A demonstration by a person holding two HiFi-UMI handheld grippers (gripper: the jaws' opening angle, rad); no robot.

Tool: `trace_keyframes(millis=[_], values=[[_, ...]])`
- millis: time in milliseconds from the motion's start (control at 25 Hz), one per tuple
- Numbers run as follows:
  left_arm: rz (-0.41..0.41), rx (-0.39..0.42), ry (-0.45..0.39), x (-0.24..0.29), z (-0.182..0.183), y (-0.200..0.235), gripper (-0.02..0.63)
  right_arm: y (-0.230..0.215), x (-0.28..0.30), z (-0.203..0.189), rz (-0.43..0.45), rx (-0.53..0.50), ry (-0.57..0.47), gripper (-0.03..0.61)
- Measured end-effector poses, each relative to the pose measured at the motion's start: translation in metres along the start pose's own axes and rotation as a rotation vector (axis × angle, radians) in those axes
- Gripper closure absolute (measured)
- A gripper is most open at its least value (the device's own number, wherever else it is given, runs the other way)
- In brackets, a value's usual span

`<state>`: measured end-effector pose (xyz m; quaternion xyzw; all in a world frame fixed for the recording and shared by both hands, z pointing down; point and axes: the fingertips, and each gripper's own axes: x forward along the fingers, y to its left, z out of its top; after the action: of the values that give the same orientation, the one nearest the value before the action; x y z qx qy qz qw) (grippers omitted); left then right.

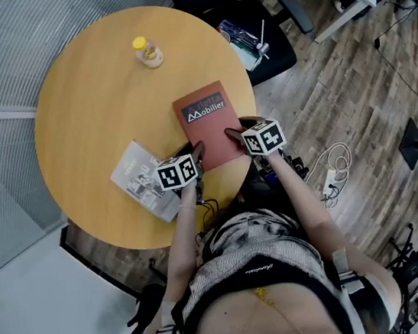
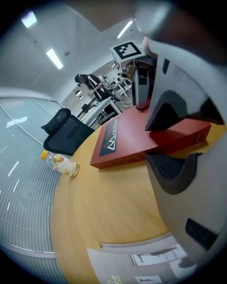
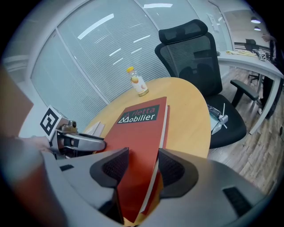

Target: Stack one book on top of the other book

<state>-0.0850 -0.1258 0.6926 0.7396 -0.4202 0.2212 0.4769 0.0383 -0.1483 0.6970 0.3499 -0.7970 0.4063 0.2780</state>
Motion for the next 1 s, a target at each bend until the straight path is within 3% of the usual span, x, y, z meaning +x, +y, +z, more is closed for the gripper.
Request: trace_keyframes(millis=[800, 1000], values=[[0.025, 0.020, 0.034, -0.004, -0.003, -0.006, 0.465, 0.002, -0.004, -0.003, -0.013, 0.032, 0.026, 0.364], [0.055, 0.031, 0.001, -0.016, 0.001, -0.014, 0.466, 0.007, -0.015, 0.000, -0.007, 0.015, 0.011, 0.365]])
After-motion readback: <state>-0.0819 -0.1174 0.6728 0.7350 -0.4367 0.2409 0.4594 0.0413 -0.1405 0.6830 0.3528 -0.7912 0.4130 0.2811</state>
